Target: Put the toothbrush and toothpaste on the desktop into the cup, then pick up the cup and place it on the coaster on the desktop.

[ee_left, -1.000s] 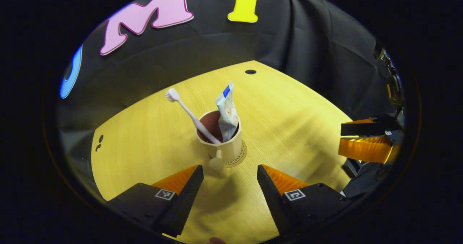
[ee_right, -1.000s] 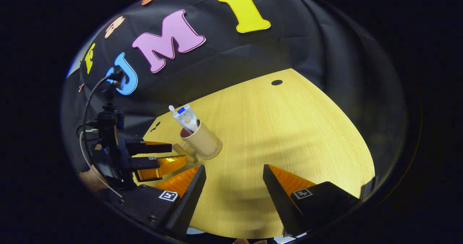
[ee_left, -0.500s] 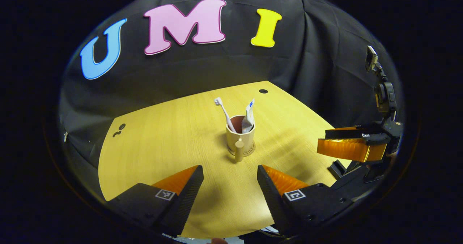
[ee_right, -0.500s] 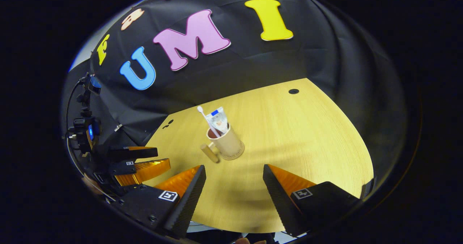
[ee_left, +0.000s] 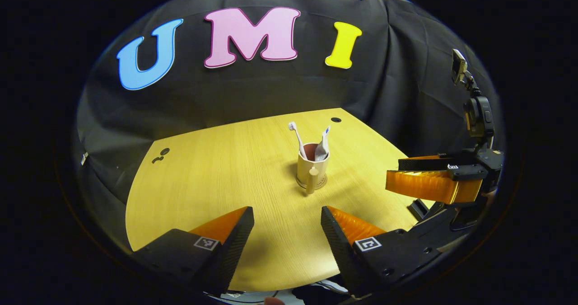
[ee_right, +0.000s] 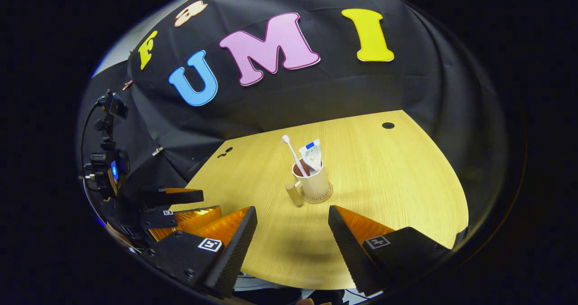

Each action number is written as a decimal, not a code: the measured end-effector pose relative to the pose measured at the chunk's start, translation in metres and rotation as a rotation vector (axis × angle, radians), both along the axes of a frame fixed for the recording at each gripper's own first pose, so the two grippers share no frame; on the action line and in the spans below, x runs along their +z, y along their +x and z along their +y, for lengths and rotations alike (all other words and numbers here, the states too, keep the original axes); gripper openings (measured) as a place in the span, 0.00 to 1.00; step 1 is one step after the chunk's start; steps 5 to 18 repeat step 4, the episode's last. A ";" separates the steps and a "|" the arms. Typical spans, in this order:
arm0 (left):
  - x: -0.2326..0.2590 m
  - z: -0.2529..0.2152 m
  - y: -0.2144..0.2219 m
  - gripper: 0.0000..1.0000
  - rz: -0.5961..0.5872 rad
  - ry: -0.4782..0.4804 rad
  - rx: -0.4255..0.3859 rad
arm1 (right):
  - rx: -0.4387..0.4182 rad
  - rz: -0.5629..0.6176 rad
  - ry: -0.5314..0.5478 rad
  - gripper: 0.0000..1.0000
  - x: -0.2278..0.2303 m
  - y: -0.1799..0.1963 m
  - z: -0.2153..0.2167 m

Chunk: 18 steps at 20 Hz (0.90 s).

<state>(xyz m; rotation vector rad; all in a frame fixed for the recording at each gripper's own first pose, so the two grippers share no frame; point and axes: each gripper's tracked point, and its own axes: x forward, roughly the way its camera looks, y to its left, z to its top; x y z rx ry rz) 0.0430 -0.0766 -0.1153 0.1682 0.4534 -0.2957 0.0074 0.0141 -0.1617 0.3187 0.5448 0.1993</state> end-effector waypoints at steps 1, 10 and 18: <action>0.000 0.003 -0.001 0.94 0.000 -0.002 0.003 | -0.001 -0.002 -0.002 0.98 0.001 0.000 0.003; 0.000 0.011 -0.002 0.93 0.002 -0.006 0.005 | -0.014 -0.007 0.001 0.98 0.005 0.002 0.007; 0.000 0.011 -0.002 0.93 0.002 -0.006 0.005 | -0.014 -0.007 0.001 0.98 0.005 0.002 0.007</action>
